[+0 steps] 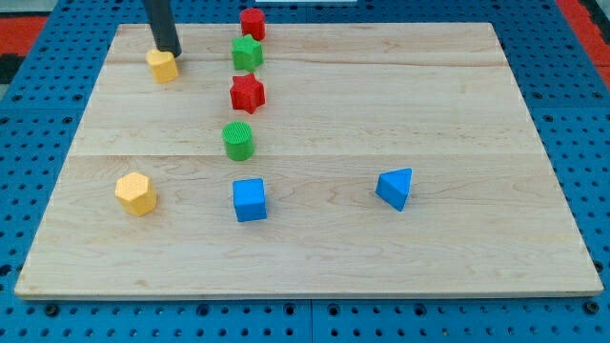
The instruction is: Slide the yellow heart towards the left side of the yellow hexagon
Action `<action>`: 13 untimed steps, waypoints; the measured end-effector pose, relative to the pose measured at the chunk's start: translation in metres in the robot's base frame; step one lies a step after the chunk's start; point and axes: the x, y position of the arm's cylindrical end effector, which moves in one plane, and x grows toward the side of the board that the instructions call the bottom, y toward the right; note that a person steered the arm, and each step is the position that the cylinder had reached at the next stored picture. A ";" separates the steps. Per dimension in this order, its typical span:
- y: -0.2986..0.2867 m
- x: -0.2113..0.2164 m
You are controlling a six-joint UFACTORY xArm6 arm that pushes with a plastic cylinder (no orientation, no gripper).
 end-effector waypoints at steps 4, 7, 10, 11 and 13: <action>-0.008 0.076; -0.010 0.141; 0.022 0.152; 0.003 0.161; -0.037 0.168</action>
